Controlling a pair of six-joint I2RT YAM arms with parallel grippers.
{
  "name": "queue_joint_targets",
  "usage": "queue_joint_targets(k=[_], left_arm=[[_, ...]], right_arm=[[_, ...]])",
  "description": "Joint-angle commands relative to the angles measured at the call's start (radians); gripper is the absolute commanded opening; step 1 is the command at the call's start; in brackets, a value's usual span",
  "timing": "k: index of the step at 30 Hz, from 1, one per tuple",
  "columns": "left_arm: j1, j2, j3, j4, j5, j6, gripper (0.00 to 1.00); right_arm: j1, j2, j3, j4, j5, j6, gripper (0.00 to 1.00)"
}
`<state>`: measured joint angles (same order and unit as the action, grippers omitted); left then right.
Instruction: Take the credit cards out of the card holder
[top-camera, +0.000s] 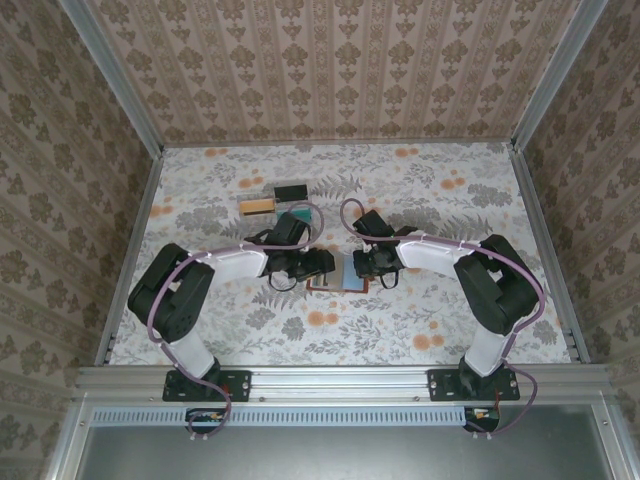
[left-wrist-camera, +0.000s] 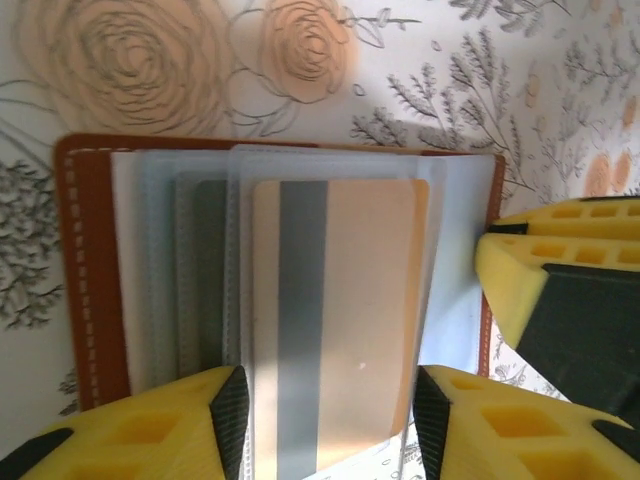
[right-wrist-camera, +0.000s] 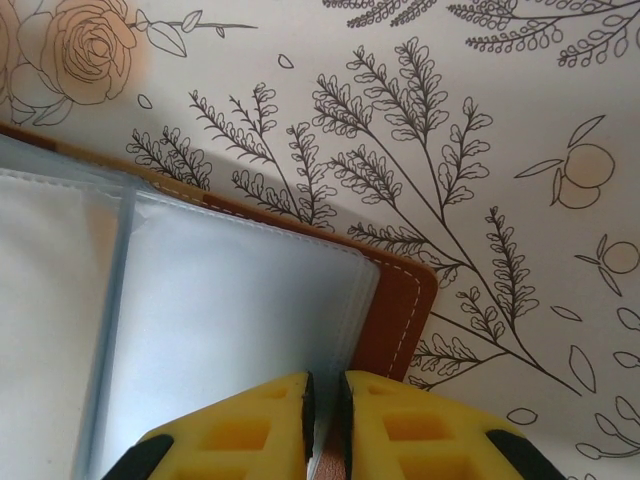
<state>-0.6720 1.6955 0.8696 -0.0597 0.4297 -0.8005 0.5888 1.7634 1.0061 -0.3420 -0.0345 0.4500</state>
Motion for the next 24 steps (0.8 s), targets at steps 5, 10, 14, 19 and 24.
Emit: queue_joint_targets(k=[5, 10, 14, 19, 24], left_arm=[[-0.013, 0.012, 0.02, 0.046, 0.069, 0.02, 0.85], [-0.017, 0.006, 0.019, 0.053, 0.075, 0.029, 1.0], [-0.017, 0.006, 0.023, 0.039, 0.069, 0.035, 1.0], [-0.014, -0.008, 0.026, 0.004, 0.044, 0.046, 1.0], [-0.008, -0.032, 0.032, -0.018, 0.032, 0.063, 1.0]], right_arm=[[-0.001, 0.054, 0.0, -0.014, -0.02, 0.024, 0.2], [-0.003, 0.049, -0.001, -0.013, -0.018, 0.029, 0.25], [-0.018, 0.026, -0.007, -0.013, -0.011, 0.044, 0.35], [-0.054, -0.05, -0.012, -0.034, 0.019, 0.055, 0.4], [-0.081, -0.154, -0.017, -0.042, 0.038, 0.08, 0.4]])
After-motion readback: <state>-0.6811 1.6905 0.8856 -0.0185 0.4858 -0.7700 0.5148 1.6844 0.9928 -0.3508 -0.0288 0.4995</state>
